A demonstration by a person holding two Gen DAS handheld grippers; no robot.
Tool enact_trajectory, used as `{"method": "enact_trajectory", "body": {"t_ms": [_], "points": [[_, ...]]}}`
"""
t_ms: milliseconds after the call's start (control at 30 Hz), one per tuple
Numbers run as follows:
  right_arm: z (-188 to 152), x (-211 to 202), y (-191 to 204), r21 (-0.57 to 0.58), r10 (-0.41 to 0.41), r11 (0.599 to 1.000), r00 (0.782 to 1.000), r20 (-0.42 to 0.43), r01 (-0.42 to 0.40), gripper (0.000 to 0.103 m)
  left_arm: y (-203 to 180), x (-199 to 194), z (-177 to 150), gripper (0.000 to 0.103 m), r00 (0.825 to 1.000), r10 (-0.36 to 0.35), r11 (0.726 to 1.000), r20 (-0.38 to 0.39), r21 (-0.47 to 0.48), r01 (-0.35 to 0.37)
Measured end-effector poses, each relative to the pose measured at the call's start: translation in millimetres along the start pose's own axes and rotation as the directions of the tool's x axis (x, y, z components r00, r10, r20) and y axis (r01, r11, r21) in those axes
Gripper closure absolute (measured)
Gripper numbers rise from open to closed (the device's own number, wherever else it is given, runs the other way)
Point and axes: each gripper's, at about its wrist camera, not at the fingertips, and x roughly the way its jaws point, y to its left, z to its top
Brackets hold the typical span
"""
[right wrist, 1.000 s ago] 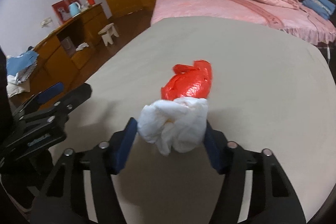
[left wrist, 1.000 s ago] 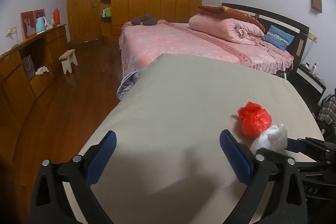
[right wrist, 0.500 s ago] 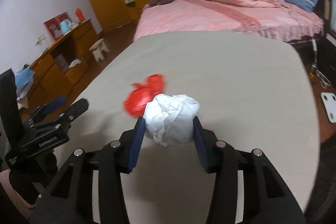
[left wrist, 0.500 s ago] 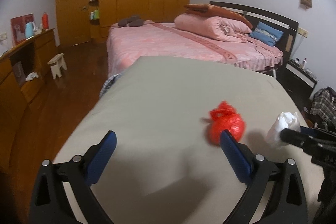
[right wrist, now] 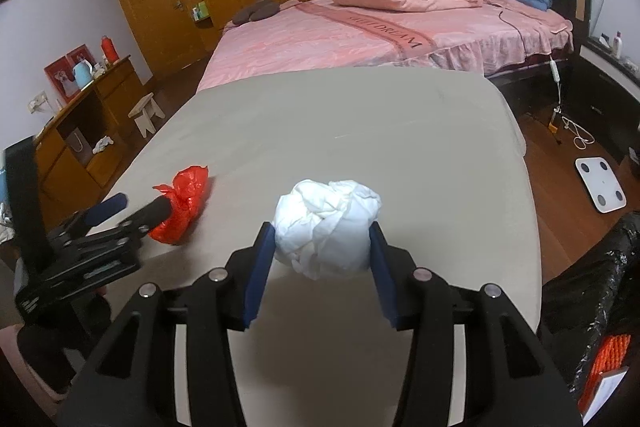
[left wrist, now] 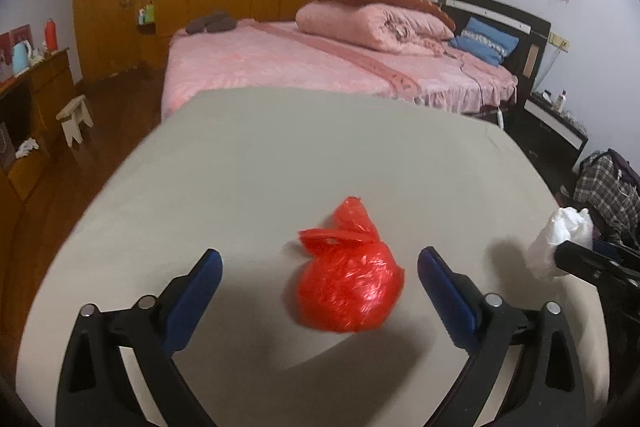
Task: Collect trash
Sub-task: 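Grasp the white cloth with the right tool while the left tool grasps the red bag, then carry the red bag and white cloth over the bin and release both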
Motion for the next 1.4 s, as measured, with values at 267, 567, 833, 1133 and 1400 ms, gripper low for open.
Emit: {"method": "enact_trajectory", "body": {"t_ms": [267,567,833,1133,1400], "points": [[0.6,0.5,2.2,-0.002,0.014,1.000,1.000,-0.002,-0.014,0.057,-3.9,24.6,-2.3,0.056,0.991,-0.066,0.998,-0.118,-0.013,0.065],[1.0,-17.3,8.1,-0.011,0.021,1.000,0.999,0.024,-0.021,0.057,-15.8,-16.5,2.8,0.059,0.998,-0.066,0.998,-0.013,0.000,0.066],[5.3,-46.3,10.4,-0.013,0.037,0.999,0.997,0.063,-0.037,0.057,-32.7,-62.6,7.2,0.059,0.998,-0.051,0.999,0.038,0.014,0.050],[8.4,-89.9,9.7,-0.027,0.042,0.999,0.992,0.117,-0.039,0.057,-47.7,-101.6,9.8,0.059,0.995,-0.054,0.998,0.082,0.023,0.053],[8.0,-135.2,3.1,-0.031,0.036,0.999,0.984,0.175,-0.031,0.057,-66.7,-132.7,13.9,0.059,0.990,-0.071,0.997,0.118,0.032,0.067]]}}
